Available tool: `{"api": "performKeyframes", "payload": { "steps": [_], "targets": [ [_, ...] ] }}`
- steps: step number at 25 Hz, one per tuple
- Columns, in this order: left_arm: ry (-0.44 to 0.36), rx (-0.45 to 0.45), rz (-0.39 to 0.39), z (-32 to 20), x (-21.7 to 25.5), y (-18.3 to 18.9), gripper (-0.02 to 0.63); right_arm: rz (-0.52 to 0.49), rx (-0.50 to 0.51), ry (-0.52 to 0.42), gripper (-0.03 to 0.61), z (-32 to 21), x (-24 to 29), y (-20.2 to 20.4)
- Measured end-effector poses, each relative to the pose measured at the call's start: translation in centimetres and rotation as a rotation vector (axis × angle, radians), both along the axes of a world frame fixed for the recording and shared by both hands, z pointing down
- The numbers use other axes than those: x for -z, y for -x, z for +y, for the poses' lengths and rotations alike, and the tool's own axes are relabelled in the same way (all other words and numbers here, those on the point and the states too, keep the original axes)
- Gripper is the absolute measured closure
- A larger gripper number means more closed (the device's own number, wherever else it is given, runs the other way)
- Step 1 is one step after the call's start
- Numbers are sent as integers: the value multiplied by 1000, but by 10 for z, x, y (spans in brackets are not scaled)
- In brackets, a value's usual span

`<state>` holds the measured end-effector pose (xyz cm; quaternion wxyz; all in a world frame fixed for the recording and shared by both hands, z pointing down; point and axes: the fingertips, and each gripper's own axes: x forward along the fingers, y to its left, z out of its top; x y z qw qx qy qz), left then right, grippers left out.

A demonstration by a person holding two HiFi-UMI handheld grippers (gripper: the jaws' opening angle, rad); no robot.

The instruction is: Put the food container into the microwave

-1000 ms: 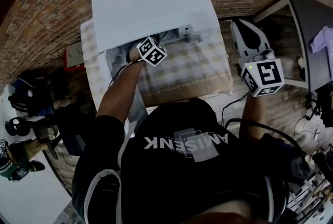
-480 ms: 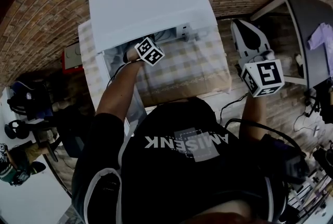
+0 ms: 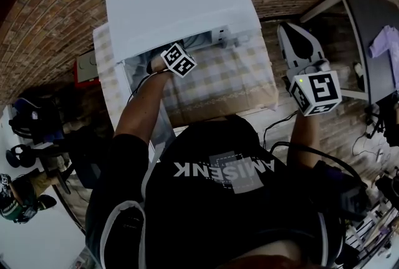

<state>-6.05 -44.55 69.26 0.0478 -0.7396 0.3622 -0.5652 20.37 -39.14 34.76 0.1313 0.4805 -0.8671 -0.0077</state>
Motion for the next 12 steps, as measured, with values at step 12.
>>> {"api": "performKeyframes", "payload": {
  "steps": [12],
  "targets": [
    [-6, -60, -39, 7, -3, -5, 597, -1, 6, -6, 535, -1, 1, 3]
  ]
}}
